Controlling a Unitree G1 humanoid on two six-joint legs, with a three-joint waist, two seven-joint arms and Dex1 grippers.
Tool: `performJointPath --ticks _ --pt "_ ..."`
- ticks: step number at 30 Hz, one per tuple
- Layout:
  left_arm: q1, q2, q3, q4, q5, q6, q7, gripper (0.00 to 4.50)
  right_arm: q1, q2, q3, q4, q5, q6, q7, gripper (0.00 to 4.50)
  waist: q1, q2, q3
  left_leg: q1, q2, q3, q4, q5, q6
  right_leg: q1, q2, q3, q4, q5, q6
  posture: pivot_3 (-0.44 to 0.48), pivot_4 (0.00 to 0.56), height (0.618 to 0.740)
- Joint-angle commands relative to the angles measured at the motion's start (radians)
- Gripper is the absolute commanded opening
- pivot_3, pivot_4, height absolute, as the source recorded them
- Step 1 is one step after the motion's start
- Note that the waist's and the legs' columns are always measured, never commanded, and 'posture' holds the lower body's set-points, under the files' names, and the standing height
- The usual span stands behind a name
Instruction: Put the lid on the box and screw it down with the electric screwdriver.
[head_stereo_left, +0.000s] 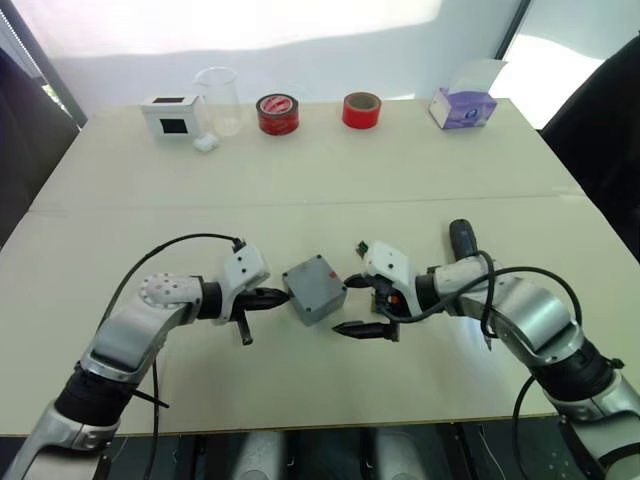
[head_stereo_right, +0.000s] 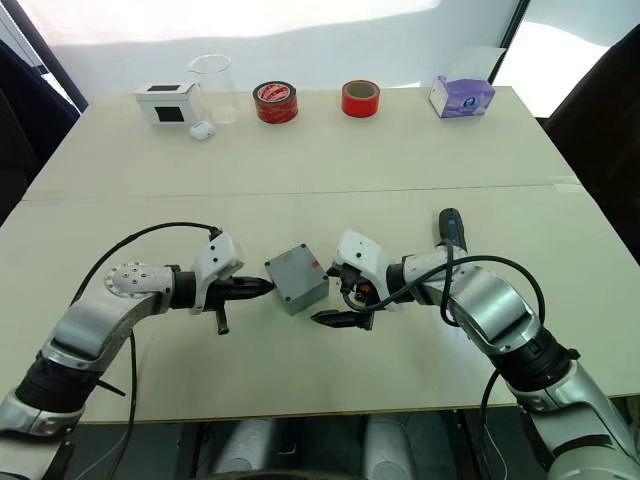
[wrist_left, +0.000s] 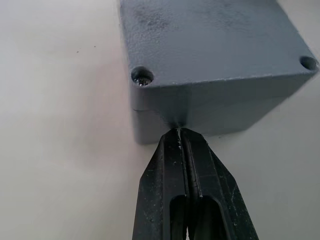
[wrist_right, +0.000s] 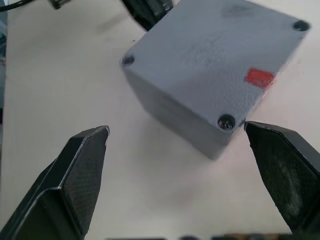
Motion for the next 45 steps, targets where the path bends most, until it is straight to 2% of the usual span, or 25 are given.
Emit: performJointPath --ticks 1,13,18,21,24,28,31,37,45 --pt "-0.028 -0.01 0.003 -0.008 0.003 -0.028 0.002 0.0 0.006 0.019 -0.039 -0.073 0.044 0.045 -0.015 4.44 -0.001 0.0 0.0 0.0 0.0 0.0 0.0 0.0 0.0 0.0 0.0 0.0 0.0 0.0 0.0 0.0 0.15 0.74" --pt "-0.06 -0.002 0.013 0.043 0.012 -0.062 -0.019 0.0 0.008 0.023 -0.118 -0.112 0.078 0.122 -0.081 4.44 0.0 0.0 0.0 0.0 0.0 0.0 0.0 0.0 0.0 0.0 0.0 0.0 0.0 0.0 0.0 0.0 0.15 0.74" --pt "-0.056 0.07 0.072 0.022 -0.031 -0.028 -0.066 0.0 -0.028 -0.013 -0.258 -0.033 0.111 0.095 -0.056 4.44 0.0 0.0 0.0 0.0 0.0 0.0 0.001 0.0 0.0 0.0 0.0 0.0 0.0 0.0 0.0 0.0 0.15 0.74" --pt "-0.07 0.1 0.123 0.013 -0.093 0.013 -0.101 0.0 -0.06 0.018 -0.311 0.078 0.103 0.05 -0.07 4.44 -0.001 0.0 0.0 0.0 0.0 0.0 0.001 0.0 0.0 0.0 0.0 0.0 0.0 0.0 0.0 0.0 0.15 0.74" --pt "-0.088 0.141 0.165 -0.049 -0.184 0.076 -0.157 0.0 -0.069 0.08 -0.243 0.327 -0.067 -0.169 -0.132 4.44 -0.003 -0.002 -0.001 0.0 0.0 0.001 0.001 0.0 0.0 0.0 0.0 0.0 0.001 0.0 0.0 0.0 0.15 0.74" --pt "-0.098 0.155 0.158 -0.058 -0.193 0.086 -0.155 0.0 -0.087 0.15 -0.218 0.49 -0.147 -0.323 -0.141 4.44 -0.004 -0.002 -0.001 0.001 0.0 0.001 0.0 0.001 -0.001 0.0 0.001 0.0 0.0 0.0 0.0 0.0 0.15 0.74" --pt "-0.096 0.148 0.155 -0.063 -0.194 0.093 -0.141 0.0 -0.106 0.194 -0.216 0.561 -0.179 -0.389 -0.147 3.86 -0.011 -0.002 -0.001 0.0 0.0 0.001 0.0 0.001 -0.002 0.0 0.001 0.0 0.0 0.0 0.0 0.0 0.15 0.74" --pt "-0.086 0.14 0.151 -0.09 -0.205 0.111 -0.118 0.0 -0.121 0.236 -0.213 0.606 -0.213 -0.432 -0.142 1.8 -0.013 -0.002 -0.001 0.0 0.0 0.001 0.0 0.001 -0.002 0.0 0.001 0.0 0.001 0.0 0.0 0.0 0.15 0.74" --pt "-0.086 0.134 0.142 -0.101 -0.204 0.119 -0.099 0.0 -0.139 0.27 -0.206 0.647 -0.263 -0.459 -0.149 1.8 -0.015 -0.002 -0.001 0.0 0.0 0.001 0.0 0.001 -0.003 0.0 0.001 0.0 0.001 0.0 0.0 0.0 0.15 0.74"
